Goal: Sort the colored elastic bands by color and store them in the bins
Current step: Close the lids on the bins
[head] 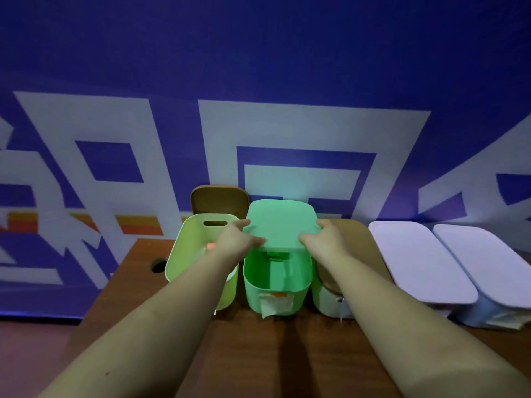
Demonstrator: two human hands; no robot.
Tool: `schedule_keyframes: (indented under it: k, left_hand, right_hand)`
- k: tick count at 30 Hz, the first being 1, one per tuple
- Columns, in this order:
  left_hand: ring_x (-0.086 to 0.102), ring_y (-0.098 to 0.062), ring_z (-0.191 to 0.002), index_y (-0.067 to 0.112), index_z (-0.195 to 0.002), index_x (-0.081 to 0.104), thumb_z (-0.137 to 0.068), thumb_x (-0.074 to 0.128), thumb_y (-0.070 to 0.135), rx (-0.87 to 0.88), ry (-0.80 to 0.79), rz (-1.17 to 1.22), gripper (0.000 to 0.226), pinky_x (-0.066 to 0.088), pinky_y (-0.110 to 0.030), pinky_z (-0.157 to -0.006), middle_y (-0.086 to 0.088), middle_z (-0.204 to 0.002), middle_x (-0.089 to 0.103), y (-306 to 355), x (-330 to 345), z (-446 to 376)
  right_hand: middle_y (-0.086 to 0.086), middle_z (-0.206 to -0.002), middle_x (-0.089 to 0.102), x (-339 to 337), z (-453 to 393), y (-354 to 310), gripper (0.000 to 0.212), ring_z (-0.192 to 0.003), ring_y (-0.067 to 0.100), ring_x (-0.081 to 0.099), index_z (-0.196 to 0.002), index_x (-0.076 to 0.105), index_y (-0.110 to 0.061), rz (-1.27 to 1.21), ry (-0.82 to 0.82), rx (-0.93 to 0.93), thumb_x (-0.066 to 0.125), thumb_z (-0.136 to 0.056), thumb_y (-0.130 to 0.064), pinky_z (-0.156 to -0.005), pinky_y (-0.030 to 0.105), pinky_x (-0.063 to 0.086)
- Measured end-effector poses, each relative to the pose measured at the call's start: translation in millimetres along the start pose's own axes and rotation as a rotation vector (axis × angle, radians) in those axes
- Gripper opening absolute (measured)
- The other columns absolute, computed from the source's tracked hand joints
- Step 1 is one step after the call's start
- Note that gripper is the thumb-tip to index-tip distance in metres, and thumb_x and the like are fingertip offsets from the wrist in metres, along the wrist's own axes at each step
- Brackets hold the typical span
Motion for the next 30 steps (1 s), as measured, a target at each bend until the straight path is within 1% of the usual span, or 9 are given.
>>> schedule_keyframes:
  k: [3,6,7,9,11,14,20,25,30]
  left_hand:
    - [0.055,-0.02,-0.113,0.013,-0.136,0.046,-0.077,0.074,0.005,0.004,-0.025,-0.015,0.066,0.042,-0.024,-0.095,-0.011,-0.135,0.052,-23.9,6.4,-1.5]
    - [0.055,-0.018,-0.106,0.013,-0.135,0.048,-0.08,0.072,0.007,0.028,-0.019,-0.065,0.06,0.042,-0.02,-0.088,-0.004,-0.128,0.052,-36.3,12.2,-0.2]
    - [0.054,-0.02,-0.111,0.015,-0.135,0.048,-0.081,0.072,0.009,0.036,-0.012,-0.097,0.06,0.042,-0.022,-0.093,-0.002,-0.128,0.051,-40.8,14.3,-1.6]
    - [0.049,-0.023,-0.124,0.018,-0.137,0.047,-0.08,0.073,0.014,0.048,-0.008,-0.176,0.062,0.04,-0.032,-0.105,-0.005,-0.142,0.046,-50.6,18.8,-6.8]
    - [0.044,-0.025,-0.131,0.019,-0.139,0.044,-0.081,0.073,0.018,0.054,-0.007,-0.23,0.065,0.038,-0.039,-0.108,-0.007,-0.149,0.038,-58.3,22.2,-8.8]
    - [0.04,-0.024,-0.133,0.02,-0.141,0.041,-0.082,0.071,0.023,0.054,-0.002,-0.284,0.066,0.035,-0.039,-0.109,-0.007,-0.15,0.037,-72.7,24.0,-14.2]
    - [0.023,-0.027,-0.143,0.021,-0.145,0.034,-0.088,0.064,0.032,0.054,-0.035,-0.42,0.065,0.025,-0.042,-0.114,-0.008,-0.154,0.025,-94.7,26.7,-20.6]
    - [0.005,-0.023,-0.147,0.022,-0.147,0.029,-0.091,0.059,0.033,0.106,-0.042,-0.506,0.064,0.014,-0.038,-0.118,-0.005,-0.158,0.017,-100.1,29.1,-24.7]
    - [0.004,-0.023,-0.147,0.022,-0.147,0.03,-0.091,0.058,0.033,0.148,-0.046,-0.521,0.063,0.011,-0.037,-0.117,-0.004,-0.158,0.017,-99.1,29.3,-28.3]
  right_hand:
    - [0.006,-0.137,0.051,13.9,9.8,16.3,0.066,-0.121,0.025,0.052,-0.141,0.038,-0.012,0.009,-0.065,-0.004,0.066,-0.084,-0.026,-0.094,0.029,0.041]
    - [0.006,-0.143,0.044,21.0,11.4,30.3,0.07,-0.126,0.025,0.048,-0.142,0.037,-0.012,0.026,-0.087,-0.023,0.07,-0.083,-0.03,-0.102,0.032,0.04]
    - [0.006,-0.145,0.042,23.2,11.1,34.6,0.071,-0.127,0.025,0.046,-0.142,0.036,-0.012,0.037,-0.096,-0.025,0.07,-0.082,-0.03,-0.104,0.034,0.04]
    - [0.006,-0.149,0.036,29.3,9.1,44.1,0.074,-0.131,0.025,0.042,-0.144,0.034,-0.013,0.053,-0.116,-0.021,0.071,-0.082,-0.031,-0.108,0.037,0.037]
    - [0.006,-0.152,0.03,35.7,6.4,52.0,0.076,-0.135,0.025,0.036,-0.144,0.033,-0.014,0.066,-0.126,-0.018,0.072,-0.081,-0.031,-0.111,0.039,0.033]
    - [0.006,-0.156,0.021,44.2,3.2,59.8,0.075,-0.141,0.025,0.026,-0.145,0.032,-0.016,0.133,-0.134,-0.028,0.069,-0.083,-0.034,-0.115,0.036,0.025]
    - [0.005,-0.157,0.018,55.2,1.1,68.9,0.075,-0.146,0.022,0.011,-0.146,0.029,-0.021,0.354,-0.118,-0.066,0.062,-0.085,-0.046,-0.117,0.041,0.005]
    - [0.005,-0.158,0.013,61.0,-0.2,73.2,0.075,-0.147,0.022,0.004,-0.148,0.024,-0.02,0.423,-0.118,-0.074,0.058,-0.087,-0.049,-0.117,0.041,0.002]
    - [0.006,-0.158,0.013,61.7,-0.1,77.6,0.075,-0.147,0.022,0.003,-0.148,0.024,-0.02,0.413,-0.11,-0.065,0.057,-0.088,-0.049,-0.118,0.041,0.001]
Point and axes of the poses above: each hand's wrist, its own z-axis away from the middle knuckle, its own x-axis out of the palm, y = z × x, the point moved 6 cm from there along -z, towards the middle knuckle
